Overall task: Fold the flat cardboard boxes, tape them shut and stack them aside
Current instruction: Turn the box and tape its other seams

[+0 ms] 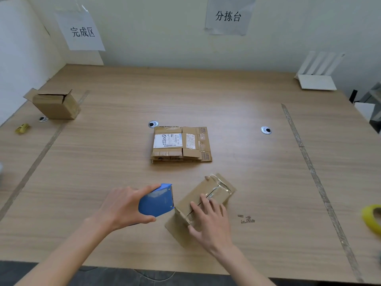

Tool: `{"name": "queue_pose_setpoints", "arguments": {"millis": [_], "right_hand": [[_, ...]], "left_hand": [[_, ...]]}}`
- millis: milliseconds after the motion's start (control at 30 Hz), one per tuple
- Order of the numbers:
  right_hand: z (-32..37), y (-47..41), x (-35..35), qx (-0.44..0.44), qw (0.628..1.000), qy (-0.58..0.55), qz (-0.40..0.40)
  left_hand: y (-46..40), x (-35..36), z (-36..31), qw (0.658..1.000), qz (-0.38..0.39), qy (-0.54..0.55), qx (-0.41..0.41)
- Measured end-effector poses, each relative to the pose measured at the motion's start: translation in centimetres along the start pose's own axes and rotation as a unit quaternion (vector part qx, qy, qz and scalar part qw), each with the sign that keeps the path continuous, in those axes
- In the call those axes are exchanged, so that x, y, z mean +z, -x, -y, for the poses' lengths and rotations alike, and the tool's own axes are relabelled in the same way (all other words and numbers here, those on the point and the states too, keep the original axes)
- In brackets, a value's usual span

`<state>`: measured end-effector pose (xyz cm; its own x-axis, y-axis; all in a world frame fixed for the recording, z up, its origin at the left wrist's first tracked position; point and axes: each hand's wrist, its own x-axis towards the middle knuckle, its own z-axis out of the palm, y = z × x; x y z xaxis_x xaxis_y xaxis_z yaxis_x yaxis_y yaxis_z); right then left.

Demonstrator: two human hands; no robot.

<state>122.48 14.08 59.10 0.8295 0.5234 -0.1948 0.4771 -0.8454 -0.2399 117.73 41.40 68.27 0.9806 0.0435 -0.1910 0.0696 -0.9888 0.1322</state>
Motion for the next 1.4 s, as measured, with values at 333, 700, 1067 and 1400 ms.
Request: {"name": "queue_pose_setpoints", "arguments": {"millis": [333, 700, 1067, 1400], "right_hand": [[-5.5, -0.3, -2.4, -0.103, 0.992, -0.038, 0.063], [-2.5, 1.5, -2.6, -0.057, 0.962, -0.257, -0.071], [0.8, 0.3, -4.9, 0.055, 0.656, -0.726, 0.201], [-1.3, 1.4, -5.3, 0.086, 0.727, -0.675, 0.095]], "left_hand": [[0.7, 0.8, -0.6, 0.999, 0.028, 0.008, 0.015], [0.9, 0.6, -2.8, 0.997, 0.04, 0.031, 0.059], [1.5, -1.4, -4.8, 0.987, 0.025, 0.111, 0.115], [2.4, -1.3, -5.3, 0.985, 0.038, 0.123, 0.118]]}}
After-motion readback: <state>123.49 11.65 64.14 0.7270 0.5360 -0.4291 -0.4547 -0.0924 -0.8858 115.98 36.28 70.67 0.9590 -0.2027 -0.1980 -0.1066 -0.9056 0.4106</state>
